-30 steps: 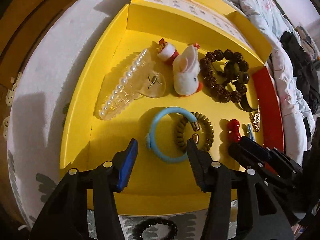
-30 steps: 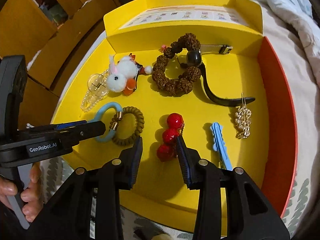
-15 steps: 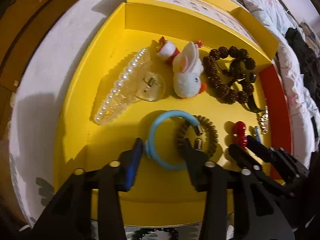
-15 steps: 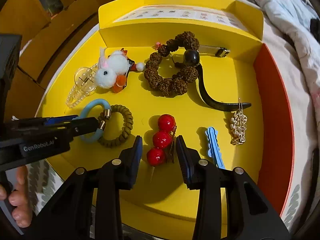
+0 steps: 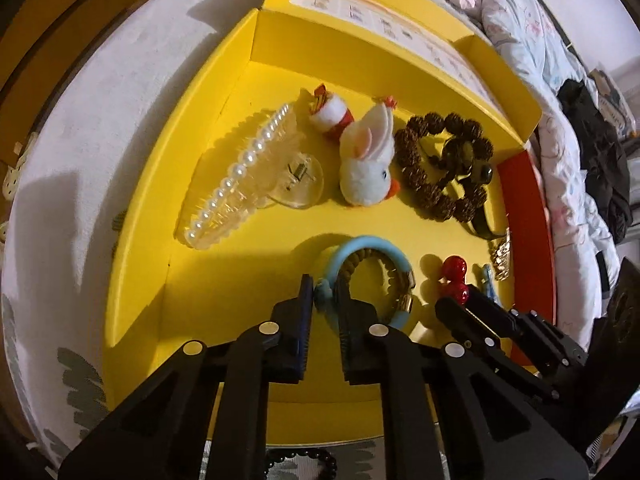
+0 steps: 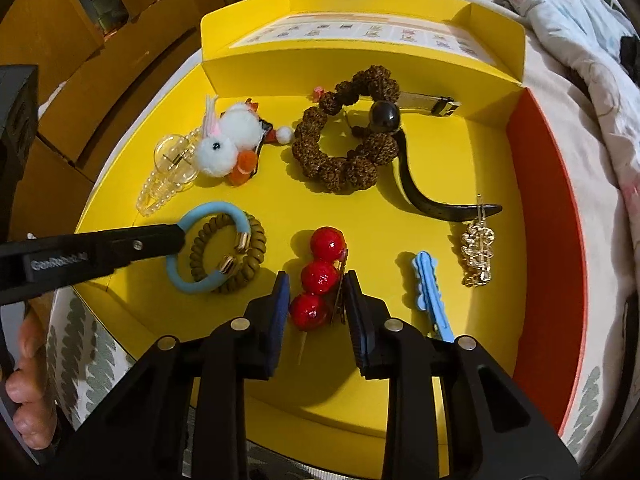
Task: Organize jewelry
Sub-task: 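Grasp the red hairpin with the right tool while the left tool grasps the light blue hair tie, then carry the hairpin and hair tie out of the box and release them on the bedspread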
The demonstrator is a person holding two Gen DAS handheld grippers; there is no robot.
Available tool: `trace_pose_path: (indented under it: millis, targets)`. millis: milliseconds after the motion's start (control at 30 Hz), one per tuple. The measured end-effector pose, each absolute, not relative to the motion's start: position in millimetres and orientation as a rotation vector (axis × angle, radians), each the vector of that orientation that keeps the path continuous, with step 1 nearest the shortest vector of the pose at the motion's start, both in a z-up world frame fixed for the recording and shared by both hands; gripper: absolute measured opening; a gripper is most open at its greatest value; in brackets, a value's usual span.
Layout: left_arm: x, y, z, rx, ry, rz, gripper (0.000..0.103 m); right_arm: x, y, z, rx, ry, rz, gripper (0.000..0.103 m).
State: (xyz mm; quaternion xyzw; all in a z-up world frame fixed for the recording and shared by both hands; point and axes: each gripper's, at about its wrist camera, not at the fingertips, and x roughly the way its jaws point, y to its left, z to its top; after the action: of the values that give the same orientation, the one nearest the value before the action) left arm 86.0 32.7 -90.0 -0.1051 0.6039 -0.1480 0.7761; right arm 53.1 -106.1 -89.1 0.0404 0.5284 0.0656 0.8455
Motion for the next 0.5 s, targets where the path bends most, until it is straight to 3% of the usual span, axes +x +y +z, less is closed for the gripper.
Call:
trace_pose_path:
  millis: [500]
  targets:
    - [69.2,44.0,-49.7,-0.292,1.208,-0.359,0.012,30.6,-121.0,-38.0,0.17,1.014,0.169,0.028]
